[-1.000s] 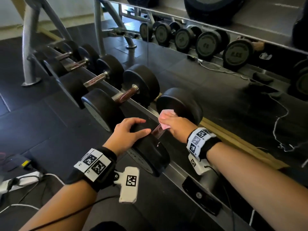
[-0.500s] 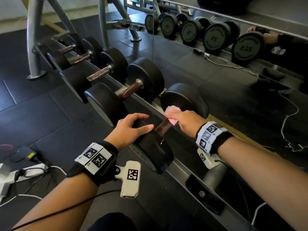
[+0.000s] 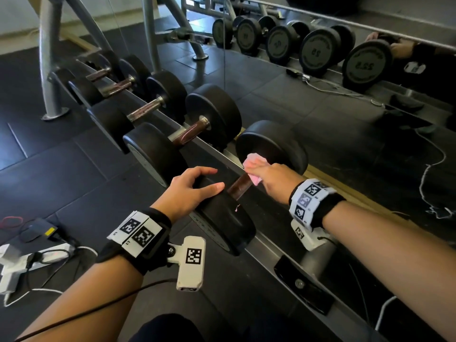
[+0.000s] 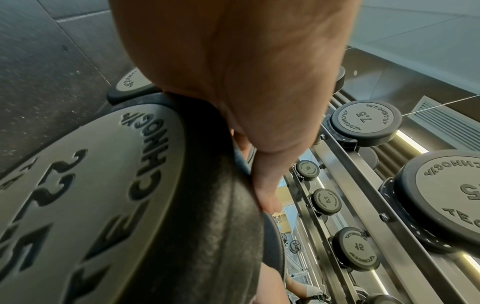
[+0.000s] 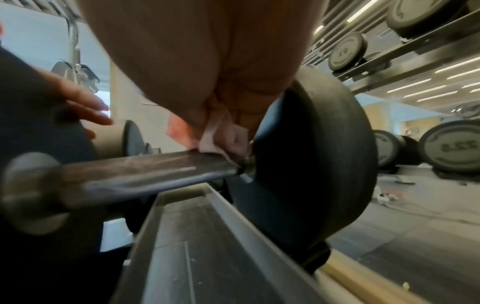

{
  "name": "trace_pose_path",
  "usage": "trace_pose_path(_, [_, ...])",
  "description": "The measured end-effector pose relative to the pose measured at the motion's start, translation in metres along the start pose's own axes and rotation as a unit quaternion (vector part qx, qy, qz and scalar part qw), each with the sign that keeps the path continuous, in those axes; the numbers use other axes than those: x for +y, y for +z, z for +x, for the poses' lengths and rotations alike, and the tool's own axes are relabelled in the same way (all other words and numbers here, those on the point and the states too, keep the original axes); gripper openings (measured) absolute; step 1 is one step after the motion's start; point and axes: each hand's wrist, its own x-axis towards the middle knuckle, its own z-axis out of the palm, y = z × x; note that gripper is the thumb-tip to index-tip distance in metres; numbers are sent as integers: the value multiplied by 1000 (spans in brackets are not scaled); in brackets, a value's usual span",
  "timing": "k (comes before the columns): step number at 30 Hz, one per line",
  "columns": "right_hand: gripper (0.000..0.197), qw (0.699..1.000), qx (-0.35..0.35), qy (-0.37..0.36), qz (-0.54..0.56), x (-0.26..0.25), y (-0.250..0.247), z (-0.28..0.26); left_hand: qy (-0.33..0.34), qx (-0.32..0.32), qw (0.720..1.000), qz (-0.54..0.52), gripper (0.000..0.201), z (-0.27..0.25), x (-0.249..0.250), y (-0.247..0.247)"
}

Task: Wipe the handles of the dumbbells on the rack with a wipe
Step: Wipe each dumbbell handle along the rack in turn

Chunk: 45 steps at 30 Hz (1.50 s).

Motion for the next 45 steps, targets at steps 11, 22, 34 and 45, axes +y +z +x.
trace_pose_path(11, [57, 996, -62, -50, -28, -4, 9, -6, -7, -4, 1000, -15, 45, 1, -2, 0])
trace_pose_path(22, [56, 988, -78, -125, 46, -8, 30, -23, -8, -1, 1000, -17, 45, 3, -4, 0])
trace_pose_path(34, [62, 987, -78, -105, 89, -3, 49, -30, -17, 0, 1000, -22, 47, 2, -2, 0])
trace_pose_path(45, [54, 992, -14, -20, 126, 6, 33, -22, -12, 2, 1000, -22, 49, 1, -2, 1])
